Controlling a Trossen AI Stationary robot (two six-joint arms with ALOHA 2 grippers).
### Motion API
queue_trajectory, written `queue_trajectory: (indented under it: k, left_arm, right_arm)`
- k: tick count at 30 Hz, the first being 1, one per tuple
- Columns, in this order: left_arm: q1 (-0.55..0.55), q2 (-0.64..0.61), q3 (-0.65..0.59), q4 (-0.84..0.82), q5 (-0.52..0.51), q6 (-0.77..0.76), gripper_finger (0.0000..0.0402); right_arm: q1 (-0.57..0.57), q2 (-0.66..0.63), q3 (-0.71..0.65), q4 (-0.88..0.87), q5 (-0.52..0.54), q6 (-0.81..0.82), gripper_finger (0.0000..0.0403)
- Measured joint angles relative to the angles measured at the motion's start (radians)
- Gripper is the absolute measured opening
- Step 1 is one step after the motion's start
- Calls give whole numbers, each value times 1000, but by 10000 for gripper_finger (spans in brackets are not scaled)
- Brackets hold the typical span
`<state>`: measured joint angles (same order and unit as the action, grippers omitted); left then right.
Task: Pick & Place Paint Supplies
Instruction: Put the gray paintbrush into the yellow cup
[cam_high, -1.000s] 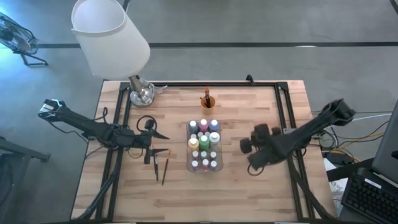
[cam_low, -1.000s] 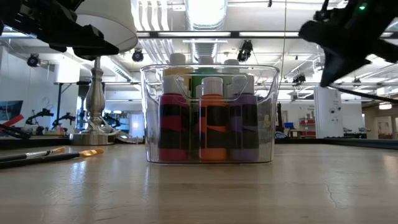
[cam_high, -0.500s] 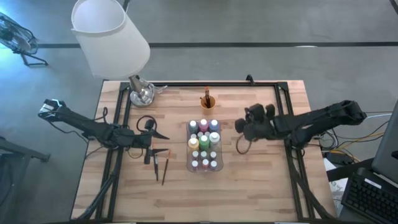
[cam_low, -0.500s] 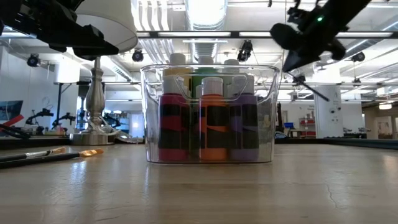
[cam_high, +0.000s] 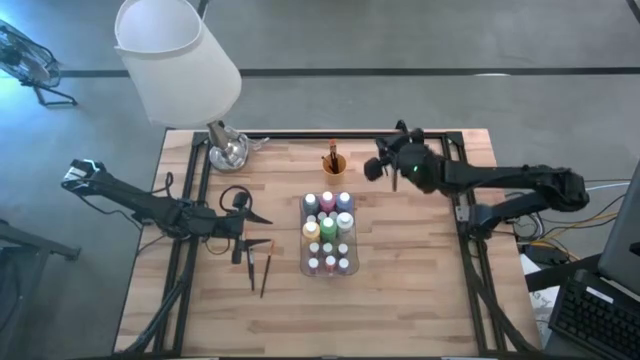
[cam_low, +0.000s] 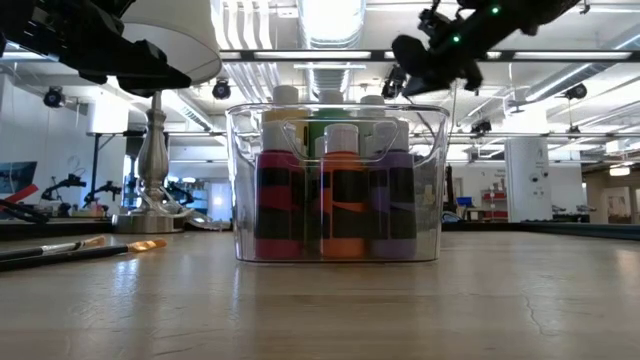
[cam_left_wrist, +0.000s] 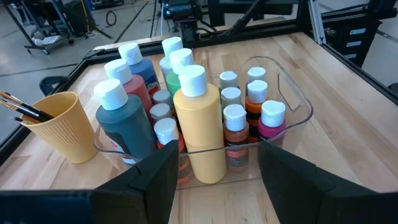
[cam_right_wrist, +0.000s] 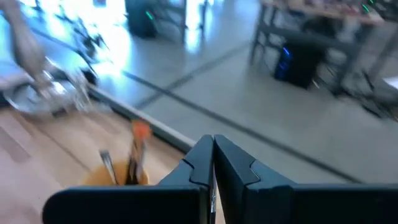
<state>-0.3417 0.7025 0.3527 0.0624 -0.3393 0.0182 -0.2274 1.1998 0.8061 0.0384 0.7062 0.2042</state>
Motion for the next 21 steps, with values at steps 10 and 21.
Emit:
queue_trajectory:
  k: [10,21]
  left_arm:
    - [0,0,0,0,0,0,222]
    - [0,0,0,0,0,0,222]
  right_arm:
    - [-172,69,-19,513,-467,-211,8]
    - [-250,361,-19,974,-777,-220,8]
